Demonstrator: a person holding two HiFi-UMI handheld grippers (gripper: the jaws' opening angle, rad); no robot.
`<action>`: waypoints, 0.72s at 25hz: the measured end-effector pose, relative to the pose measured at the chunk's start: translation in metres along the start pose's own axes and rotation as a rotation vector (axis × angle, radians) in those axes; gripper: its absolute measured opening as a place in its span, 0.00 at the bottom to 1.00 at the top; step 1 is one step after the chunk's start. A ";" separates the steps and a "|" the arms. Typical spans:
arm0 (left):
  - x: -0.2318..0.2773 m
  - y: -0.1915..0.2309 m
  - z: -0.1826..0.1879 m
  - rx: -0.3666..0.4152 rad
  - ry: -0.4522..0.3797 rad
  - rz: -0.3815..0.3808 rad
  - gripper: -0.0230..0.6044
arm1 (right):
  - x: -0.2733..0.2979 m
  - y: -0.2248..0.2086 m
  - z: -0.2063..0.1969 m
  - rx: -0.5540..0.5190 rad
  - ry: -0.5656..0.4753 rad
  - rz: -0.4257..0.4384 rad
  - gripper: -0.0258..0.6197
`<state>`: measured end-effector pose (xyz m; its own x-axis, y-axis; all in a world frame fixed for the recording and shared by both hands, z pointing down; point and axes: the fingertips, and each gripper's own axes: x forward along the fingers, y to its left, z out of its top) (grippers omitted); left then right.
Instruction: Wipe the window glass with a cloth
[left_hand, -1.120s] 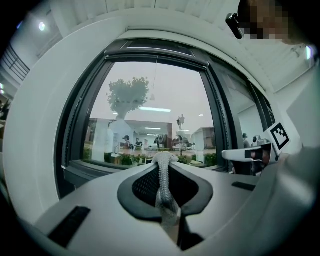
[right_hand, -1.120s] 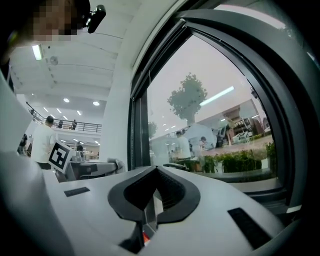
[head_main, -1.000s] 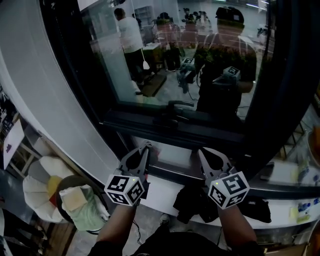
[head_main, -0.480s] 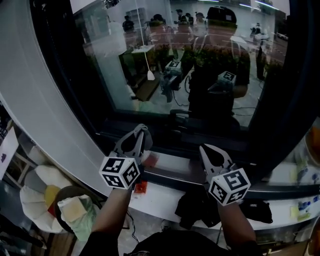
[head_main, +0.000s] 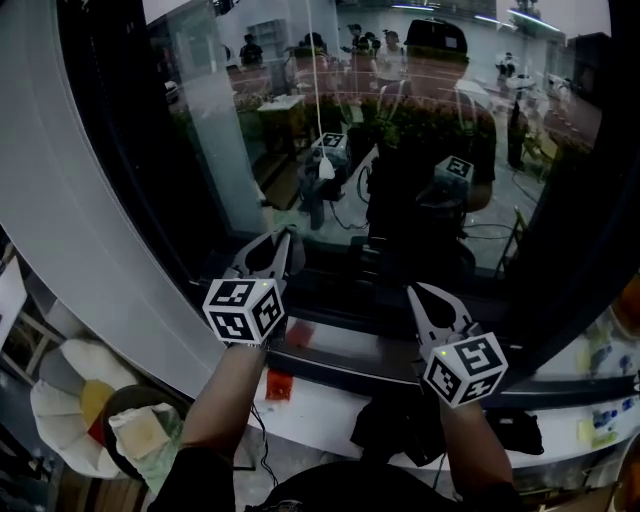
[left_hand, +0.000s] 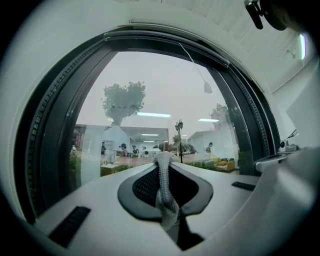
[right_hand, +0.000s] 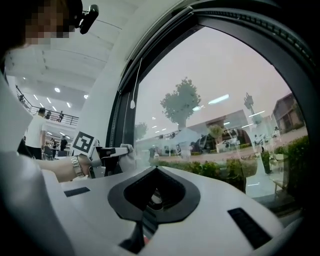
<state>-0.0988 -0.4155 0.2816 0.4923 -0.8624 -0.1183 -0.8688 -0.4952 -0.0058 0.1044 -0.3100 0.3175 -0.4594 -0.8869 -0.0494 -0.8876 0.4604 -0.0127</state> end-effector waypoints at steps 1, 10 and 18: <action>0.007 0.002 0.002 0.003 -0.002 0.000 0.10 | 0.002 -0.002 0.000 -0.001 -0.001 -0.002 0.08; 0.032 0.059 0.015 0.011 -0.034 -0.002 0.10 | 0.046 0.013 -0.007 -0.004 0.011 -0.022 0.08; 0.035 0.058 0.018 0.040 -0.059 -0.058 0.10 | 0.073 0.018 -0.008 -0.001 0.004 -0.029 0.08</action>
<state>-0.1332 -0.4728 0.2597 0.5385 -0.8242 -0.1752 -0.8412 -0.5381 -0.0539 0.0542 -0.3663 0.3219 -0.4335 -0.9000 -0.0453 -0.9006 0.4344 -0.0127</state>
